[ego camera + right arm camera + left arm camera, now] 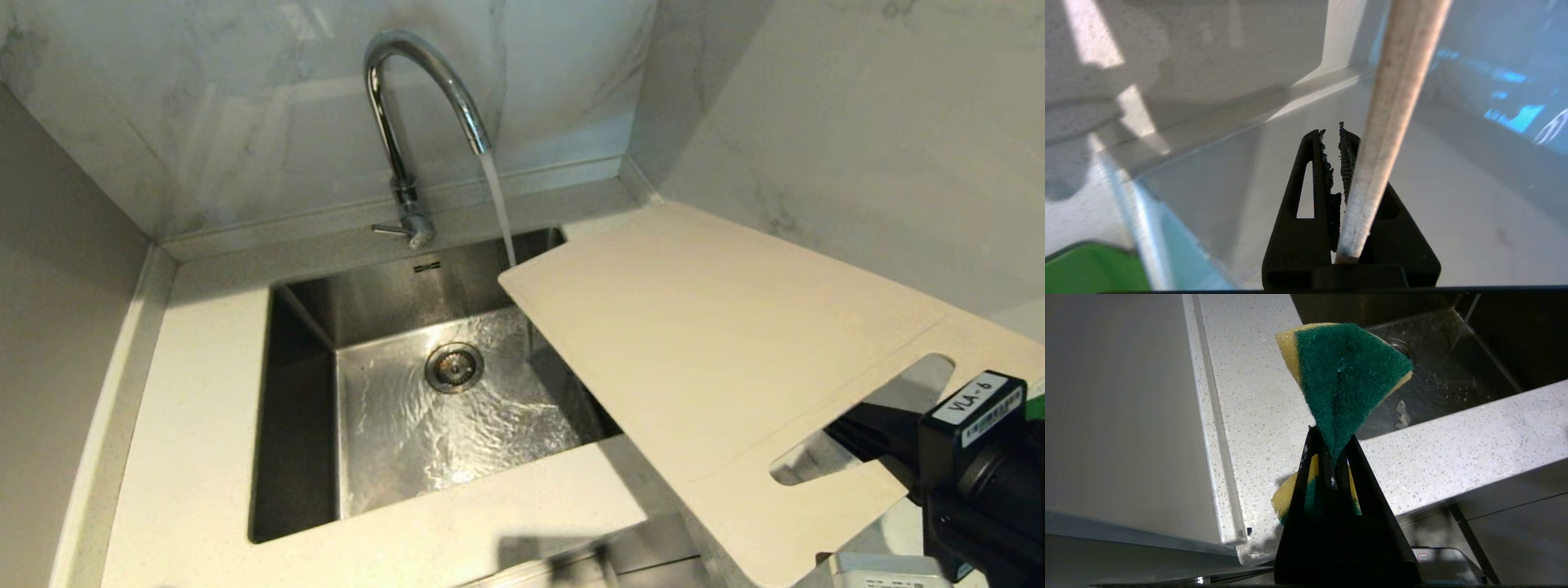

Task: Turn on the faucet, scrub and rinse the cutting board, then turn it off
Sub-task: Pick up the cutting board

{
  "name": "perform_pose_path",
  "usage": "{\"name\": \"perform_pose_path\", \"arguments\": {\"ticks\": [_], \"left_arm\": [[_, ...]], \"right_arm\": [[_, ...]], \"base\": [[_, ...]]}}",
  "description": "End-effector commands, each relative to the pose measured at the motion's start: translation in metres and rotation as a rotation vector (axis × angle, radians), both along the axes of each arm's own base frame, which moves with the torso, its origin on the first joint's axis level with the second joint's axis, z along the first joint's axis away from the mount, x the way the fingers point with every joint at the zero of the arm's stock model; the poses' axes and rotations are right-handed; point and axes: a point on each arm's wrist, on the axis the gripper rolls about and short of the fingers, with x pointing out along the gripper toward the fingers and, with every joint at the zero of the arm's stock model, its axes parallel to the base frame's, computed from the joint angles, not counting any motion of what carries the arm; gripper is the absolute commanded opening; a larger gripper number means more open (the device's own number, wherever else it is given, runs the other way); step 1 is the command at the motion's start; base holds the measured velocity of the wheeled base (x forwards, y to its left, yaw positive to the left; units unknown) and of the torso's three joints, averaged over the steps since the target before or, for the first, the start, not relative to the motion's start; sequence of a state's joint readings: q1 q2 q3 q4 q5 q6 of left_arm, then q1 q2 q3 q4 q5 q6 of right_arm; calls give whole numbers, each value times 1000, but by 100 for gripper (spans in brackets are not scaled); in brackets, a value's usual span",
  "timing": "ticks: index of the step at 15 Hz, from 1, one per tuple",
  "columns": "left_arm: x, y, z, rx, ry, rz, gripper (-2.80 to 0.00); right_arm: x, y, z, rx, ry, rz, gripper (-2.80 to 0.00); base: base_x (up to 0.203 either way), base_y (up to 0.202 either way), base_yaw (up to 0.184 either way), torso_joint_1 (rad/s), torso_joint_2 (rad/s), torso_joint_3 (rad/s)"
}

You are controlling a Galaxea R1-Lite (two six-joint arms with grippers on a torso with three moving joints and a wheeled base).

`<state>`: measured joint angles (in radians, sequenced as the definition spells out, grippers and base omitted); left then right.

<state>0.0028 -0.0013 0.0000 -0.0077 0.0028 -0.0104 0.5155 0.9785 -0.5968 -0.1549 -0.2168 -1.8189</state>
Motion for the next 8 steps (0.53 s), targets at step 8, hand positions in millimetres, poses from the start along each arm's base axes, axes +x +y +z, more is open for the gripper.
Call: {"name": "perform_pose_path", "arguments": {"ticks": [8], "left_arm": [[0,0,0,0,3,1,-280]], "right_arm": [[36,57,21,-47,41,372,-280]], "base": [[0,0,0,0,0,0]]}}
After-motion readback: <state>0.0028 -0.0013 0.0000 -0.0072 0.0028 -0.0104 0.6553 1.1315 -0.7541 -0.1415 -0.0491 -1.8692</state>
